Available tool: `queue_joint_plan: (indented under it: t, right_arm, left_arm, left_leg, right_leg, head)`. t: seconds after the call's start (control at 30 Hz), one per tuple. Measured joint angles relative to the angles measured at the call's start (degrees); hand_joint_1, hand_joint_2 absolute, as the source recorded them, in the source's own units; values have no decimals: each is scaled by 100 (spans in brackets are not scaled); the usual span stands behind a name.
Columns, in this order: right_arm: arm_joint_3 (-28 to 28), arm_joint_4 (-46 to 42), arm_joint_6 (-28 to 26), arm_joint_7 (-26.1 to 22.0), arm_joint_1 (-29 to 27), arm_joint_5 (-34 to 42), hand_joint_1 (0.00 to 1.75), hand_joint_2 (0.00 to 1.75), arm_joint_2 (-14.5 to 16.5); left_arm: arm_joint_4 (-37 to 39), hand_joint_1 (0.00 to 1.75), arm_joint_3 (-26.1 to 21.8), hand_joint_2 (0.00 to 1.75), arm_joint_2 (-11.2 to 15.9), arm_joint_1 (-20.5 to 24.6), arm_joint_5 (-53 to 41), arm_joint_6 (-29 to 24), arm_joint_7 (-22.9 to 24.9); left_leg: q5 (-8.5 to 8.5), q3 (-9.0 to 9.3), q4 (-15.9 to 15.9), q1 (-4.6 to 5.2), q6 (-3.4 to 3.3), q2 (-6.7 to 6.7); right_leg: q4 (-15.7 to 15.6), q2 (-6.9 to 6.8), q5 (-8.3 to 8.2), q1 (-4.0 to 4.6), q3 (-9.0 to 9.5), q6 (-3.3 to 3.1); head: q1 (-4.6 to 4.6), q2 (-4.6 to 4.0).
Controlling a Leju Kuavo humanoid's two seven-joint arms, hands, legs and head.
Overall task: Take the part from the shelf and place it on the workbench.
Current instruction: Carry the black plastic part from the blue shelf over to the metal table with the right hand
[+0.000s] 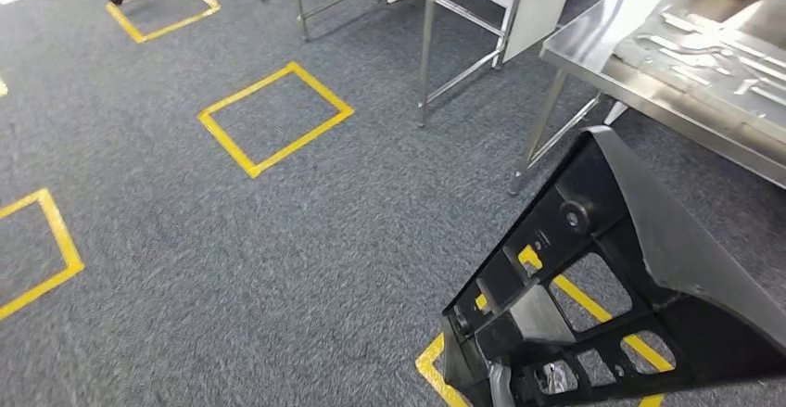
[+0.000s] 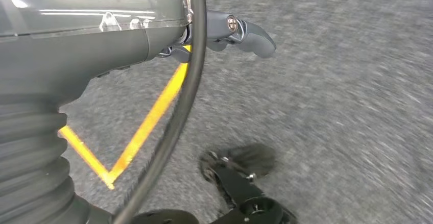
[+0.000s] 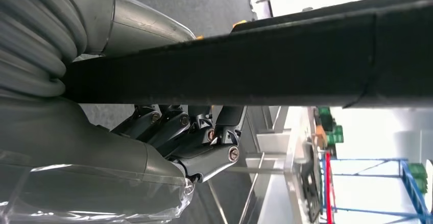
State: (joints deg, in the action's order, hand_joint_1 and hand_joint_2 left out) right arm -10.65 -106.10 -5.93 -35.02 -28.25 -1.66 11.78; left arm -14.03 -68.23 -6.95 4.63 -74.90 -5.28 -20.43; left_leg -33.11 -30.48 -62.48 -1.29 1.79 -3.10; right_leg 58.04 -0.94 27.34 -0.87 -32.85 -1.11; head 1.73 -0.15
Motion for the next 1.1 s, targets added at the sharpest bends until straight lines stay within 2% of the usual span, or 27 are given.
queue_joint_plan:
  t: [0.03, 0.07, 0.1, 0.13, 0.17, 0.2, 0.27, 0.3, 0.33, 0.4, 0.43, 0.47, 0.53, 0.6, 0.63, 0.67, 0.7, 0.77, 0.8, 0.83, 0.9, 0.93, 1.0, 1.07, 1.1]
  right_arm:
    - [1, 3, 8, 3, 5, -4, 175, 175, 3]
    - [2, 7, 15, 7, 10, -8, 175, 175, 6]
    - [2, 15, 19, 10, 9, -11, 175, 175, 8]
    - [2, 24, 22, 13, 8, -14, 175, 175, 9]
    - [2, 32, 24, 15, 7, -15, 175, 175, 9]
    - [2, 39, 25, 15, 7, -15, 175, 175, 9]
    - [2, 46, 28, 16, 14, -16, 175, 175, 9]
    - [2, 48, 31, 18, 17, -17, 175, 175, 9]
    - [1, 49, 33, 18, 16, -19, 175, 175, 10]
    - [2, 51, 37, 19, 7, -22, 175, 175, 11]
    - [3, 52, 36, 19, 1, -22, 175, 175, 11]
    - [4, 54, 35, 20, 2, -24, 175, 175, 11]
    - [5, 55, 32, 21, 13, -28, 175, 175, 11]
    - [6, 56, 20, 24, 16, -35, 175, 175, 11]
    - [7, 56, 12, 27, 10, -39, 175, 175, 11]
    - [9, 56, 2, 31, 5, -42, 175, 175, 11]
    - [10, 56, -6, 34, 2, -44, 175, 175, 11]
    - [13, 56, -17, 39, 6, -46, 175, 175, 11]
    - [15, 55, -19, 39, 8, -48, 175, 175, 11]
    - [17, 55, -19, 39, 8, -49, 175, 175, 11]
    - [26, 55, -19, 42, 1, -51, 175, 175, 12]
    - [31, 54, -19, 44, -6, -54, 175, 175, 12]
    - [39, 53, -20, 55, -7, -68, 175, 175, 18]
    - [43, 55, -20, 76, 5, -87, 175, 175, 28]
    - [44, 56, -21, 88, 9, -95, 175, 175, 33]
  left_arm:
    - [2, 0, -1, 175, 3, -12, 3, 1, 8]
    - [2, 0, -2, 175, 6, -30, 5, 0, 16]
    - [2, 0, -2, 175, 9, -49, 6, -1, 20]
    - [2, 0, -3, 175, 12, -62, 5, -1, 21]
    - [2, 0, -3, 175, 13, -67, 4, -1, 21]
    - [2, 0, -3, 175, 13, -68, 4, -1, 21]
    - [2, 0, -3, 175, 16, -67, 4, -1, 21]
    - [2, 0, -3, 175, 17, -69, 4, -1, 22]
    - [2, 0, -3, 175, 19, -67, 4, -1, 23]
    - [3, 0, -3, 175, 15, -52, 0, -1, 24]
    - [3, 0, -3, 175, 10, -42, -2, 0, 21]
    - [3, 0, -3, 175, 6, -36, -5, 0, 18]
    - [4, 0, -3, 175, 2, -51, -9, 2, 12]
    - [4, 0, -3, 175, 2, -83, -16, 8, 7]
    - [4, 0, -3, 175, 1, -90, -20, 13, 5]
    - [4, 0, -3, 175, 0, -87, -25, 17, 3]
    - [5, 0, -3, 175, -3, -78, -28, 20, 1]
    - [6, 0, -3, 175, -16, -64, -40, 22, -1]
    - [7, 0, -3, 175, -23, -61, -46, 23, -1]
    - [8, 0, -2, 175, -28, -58, -51, 23, -1]
    - [9, 0, -1, 175, -32, -39, -57, 23, -1]
    - [9, 0, -1, 175, -34, -27, -60, 24, -2]
    - [10, 0, 1, 175, -38, -14, -68, 30, -11]
    - [14, 0, 2, 175, -42, -31, -73, 34, -17]
    - [15, 0, 2, 175, -42, -46, -75, 34, -16]
  left_leg:
    - [-196, -175, -384, -2, 5, 156]
    - [-363, -373, -787, -1, 8, 228]
    - [-436, -529, -1080, 1, 11, 258]
    - [-395, -606, -1186, 2, 9, 273]
    - [-238, -578, -1057, 1, 1, 288]
    - [-7, -461, -735, -3, -11, 345]
    - [332, -184, 1, -19, -47, 622]
    - [397, -103, 224, -21, -65, 733]
    - [394, -73, 318, -14, -90, 788]
    - [415, -56, 353, 0, -154, 678]
    - [438, -43, 378, -3, -196, 611]
    - [460, -33, 406, -11, -238, 536]
    - [478, -25, 442, -10, -296, 372]
    - [465, -28, 442, 7, -315, 194]
    - [456, -25, 441, 11, -315, 108]
    - [444, -16, 440, 13, -310, 29]
    - [431, 1, 441, 13, -298, -42]
    - [392, 52, 437, 29, -260, -169]
    - [371, 75, 437, 41, -234, -224]
    - [354, 96, 438, 52, -208, -274]
    - [337, 147, 466, 65, -149, -385]
    - [316, 170, 465, 58, -116, -374]
    - [131, 100, 236, 44, -64, -130]
    - [-231, -214, -439, 27, -39, 182]
    - [-379, -407, -823, 24, -29, 241]
  right_leg:
    - [-2, 71, -4, 5, -5, -23]
    - [2, 152, -7, 12, -11, -37]
    - [9, 236, -7, 18, -12, -42]
    - [19, 323, -5, 22, -11, -42]
    - [34, 410, -2, 23, -8, -37]
    - [52, 493, 5, 21, -7, -27]
    - [104, 645, 26, 23, -30, 12]
    - [123, 711, 28, 21, -53, 44]
    - [131, 773, 22, 20, -78, 81]
    - [111, 872, -9, 3, -113, 163]
    - [136, 801, 10, 5, -133, 195]
    - [240, 662, 85, 8, -185, 220]
    - [793, 302, 417, 13, -447, 257]
    - [1504, 161, 731, 3, -794, 287]
    - [1676, 136, 758, 0, -875, 295]
    - [1630, 116, 675, -1, -841, 296]
    - [1351, 76, 502, 2, -682, 285]
    - [539, -140, 165, 41, -222, 226]
    - [242, -231, 79, 70, -61, 189]
    - [93, -285, 59, 96, 10, 157]
    - [43, -192, 64, 112, 2, 103]
    - [15, -130, 50, 94, 14, 77]
    - [-46, -8, 15, 50, 51, 12]
    - [-59, 114, 5, 38, 68, -26]
    - [-55, 185, 6, 43, 68, -34]
  head:
    - [1, 0]
    - [1, 0]
    - [0, 0]
    - [0, 0]
    - [-1, 0]
    - [-1, 0]
    - [-1, 0]
    - [-1, 0]
    - [-1, 0]
    - [-1, 0]
    - [-2, 0]
    - [-2, 0]
    - [-2, 0]
    - [-2, 0]
    - [-1, 0]
    - [-2, 0]
    - [-2, 0]
    - [-3, 0]
    - [-2, 0]
    - [-2, 0]
    - [-1, 0]
    - [-1, 0]
    - [0, 0]
    - [1, 0]
    - [1, 0]
